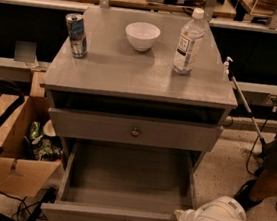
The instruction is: Open middle drawer
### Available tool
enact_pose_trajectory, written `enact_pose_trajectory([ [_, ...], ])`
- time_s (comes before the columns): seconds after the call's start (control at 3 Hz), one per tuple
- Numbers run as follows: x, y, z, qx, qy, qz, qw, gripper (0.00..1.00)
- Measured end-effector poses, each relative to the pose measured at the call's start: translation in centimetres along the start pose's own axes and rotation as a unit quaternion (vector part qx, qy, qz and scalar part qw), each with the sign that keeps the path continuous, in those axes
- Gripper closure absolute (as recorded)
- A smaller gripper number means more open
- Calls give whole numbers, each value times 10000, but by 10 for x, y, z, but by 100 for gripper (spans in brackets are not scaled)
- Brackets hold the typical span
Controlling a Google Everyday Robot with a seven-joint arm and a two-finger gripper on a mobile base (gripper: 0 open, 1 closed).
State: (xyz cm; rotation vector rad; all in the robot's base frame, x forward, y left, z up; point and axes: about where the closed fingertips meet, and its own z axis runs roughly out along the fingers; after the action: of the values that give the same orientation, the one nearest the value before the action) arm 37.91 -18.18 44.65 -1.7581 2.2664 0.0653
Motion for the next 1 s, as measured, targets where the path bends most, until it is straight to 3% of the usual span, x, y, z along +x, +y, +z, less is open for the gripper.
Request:
enact_pose_trajectory([
  [0.33, -4, -6, -7, 43, -15, -65, 10000, 0],
  [0.67, -16, -30, -49, 276, 17, -407, 9988, 0],
  [1.0, -29, -54, -123, 498, 140, -602, 9968, 0],
])
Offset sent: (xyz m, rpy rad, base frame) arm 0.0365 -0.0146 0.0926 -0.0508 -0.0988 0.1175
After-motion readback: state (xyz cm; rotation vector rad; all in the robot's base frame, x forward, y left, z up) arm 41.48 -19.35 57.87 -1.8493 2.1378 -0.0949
